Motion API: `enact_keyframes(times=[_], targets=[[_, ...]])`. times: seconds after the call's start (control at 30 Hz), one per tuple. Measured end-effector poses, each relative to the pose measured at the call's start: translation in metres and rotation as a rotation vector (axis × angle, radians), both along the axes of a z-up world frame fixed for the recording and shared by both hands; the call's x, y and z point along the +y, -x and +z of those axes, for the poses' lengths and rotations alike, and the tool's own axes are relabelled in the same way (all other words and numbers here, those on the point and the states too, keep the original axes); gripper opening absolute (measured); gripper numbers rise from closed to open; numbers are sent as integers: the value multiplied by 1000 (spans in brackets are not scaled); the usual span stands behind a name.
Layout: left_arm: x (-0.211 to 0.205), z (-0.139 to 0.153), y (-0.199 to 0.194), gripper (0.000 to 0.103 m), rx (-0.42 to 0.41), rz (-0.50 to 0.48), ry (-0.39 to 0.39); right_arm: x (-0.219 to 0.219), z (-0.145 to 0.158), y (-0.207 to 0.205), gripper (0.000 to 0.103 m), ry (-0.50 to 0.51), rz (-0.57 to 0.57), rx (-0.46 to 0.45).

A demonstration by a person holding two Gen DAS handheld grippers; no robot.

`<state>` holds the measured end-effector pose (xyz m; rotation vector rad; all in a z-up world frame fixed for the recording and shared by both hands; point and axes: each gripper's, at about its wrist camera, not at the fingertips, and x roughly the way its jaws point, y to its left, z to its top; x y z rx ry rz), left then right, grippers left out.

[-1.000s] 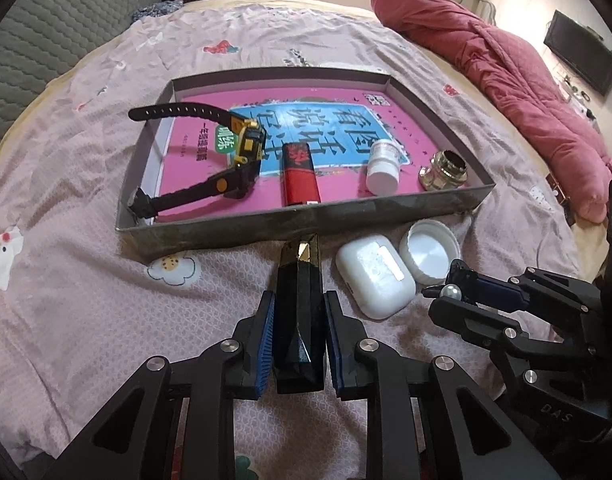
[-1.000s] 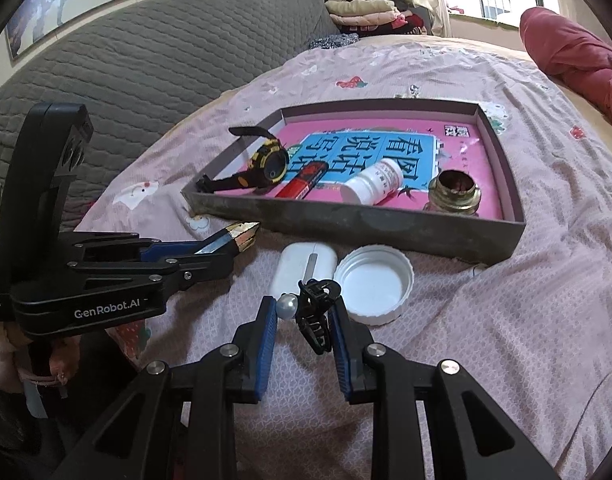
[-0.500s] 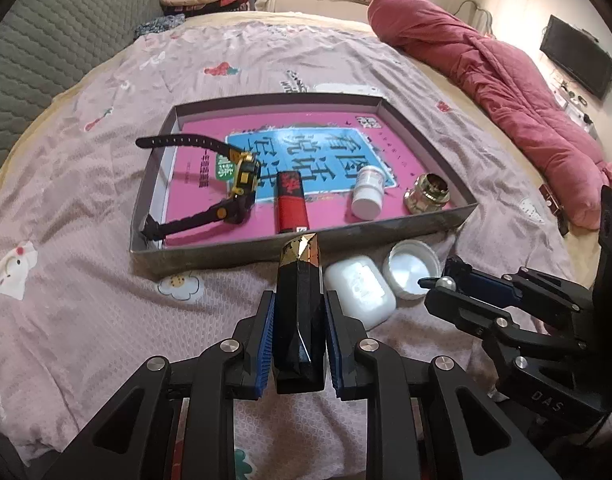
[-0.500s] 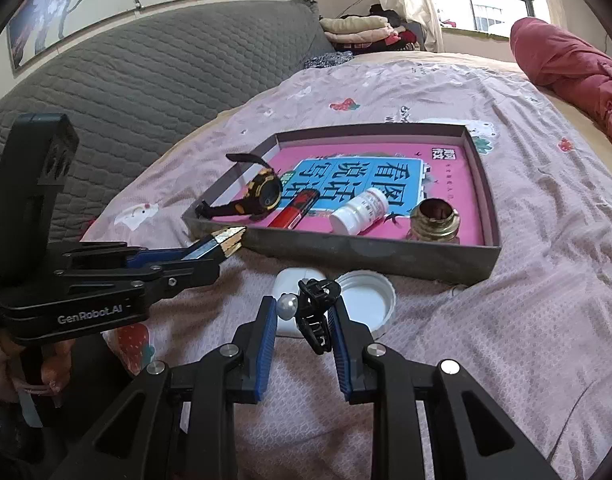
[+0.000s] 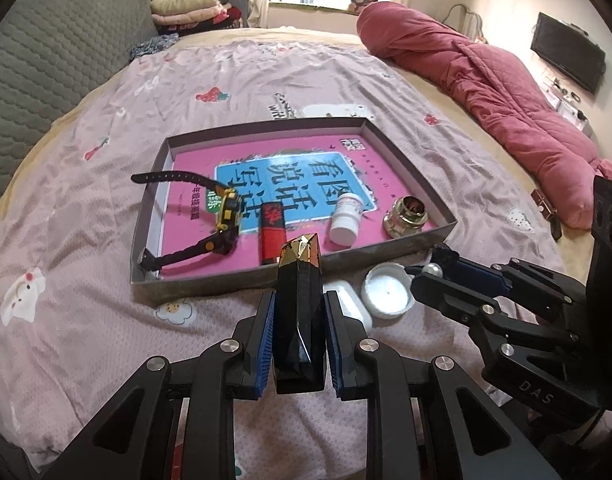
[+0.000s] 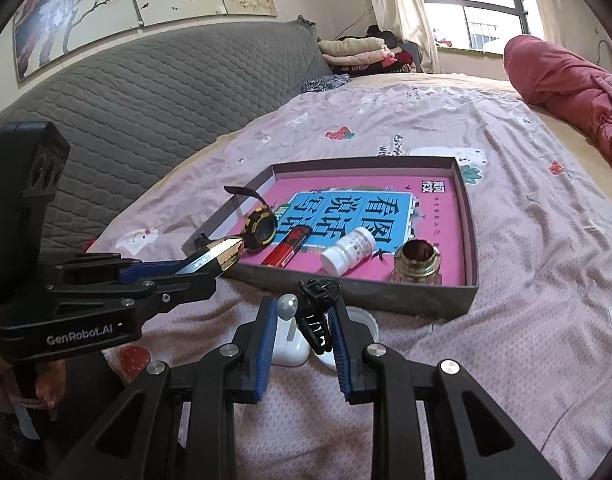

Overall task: Organize rigid objects
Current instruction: 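Carry the black object with left tool while right tool carries the keychain over the tray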

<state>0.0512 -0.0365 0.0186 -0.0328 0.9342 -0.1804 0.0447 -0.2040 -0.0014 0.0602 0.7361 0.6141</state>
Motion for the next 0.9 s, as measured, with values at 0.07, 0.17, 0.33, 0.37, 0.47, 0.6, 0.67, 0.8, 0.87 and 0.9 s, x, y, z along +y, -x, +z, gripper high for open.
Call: enact_keyframes(times=[0.07,0.17,0.33,0.37,0.47,0.6,0.67,0.8,0.87,0.9], targets=[[-2,1,0,24,-4,-2,0,-2,2,-1,27,1,-3,-8],[-2,3,-1,24,-9,-1,3,-3,4,-3,27,4,-3,-21],[2,5,-5,24,-20,14,9,-3,8,-4,27,16,-8,-46],[3,6,-6,24,-22,17,10,-3,9,-4,27,18,-10,-53],[6,10,-10,24,-32,31,19,-4,12,-6,27,19,-16,-72],[8,17,-17,24,-52,41,29,-5,13,-9,27,15,-22,-79],[8,20,-20,24,-61,45,31,-5,14,-10,27,19,-23,-90],[5,24,-27,24,-73,43,29,-5,17,-12,27,8,-19,-114],[4,25,-29,24,-77,43,29,-5,18,-13,27,9,-18,-122],[4,25,-31,24,-78,43,31,-5,19,-14,27,9,-18,-126]])
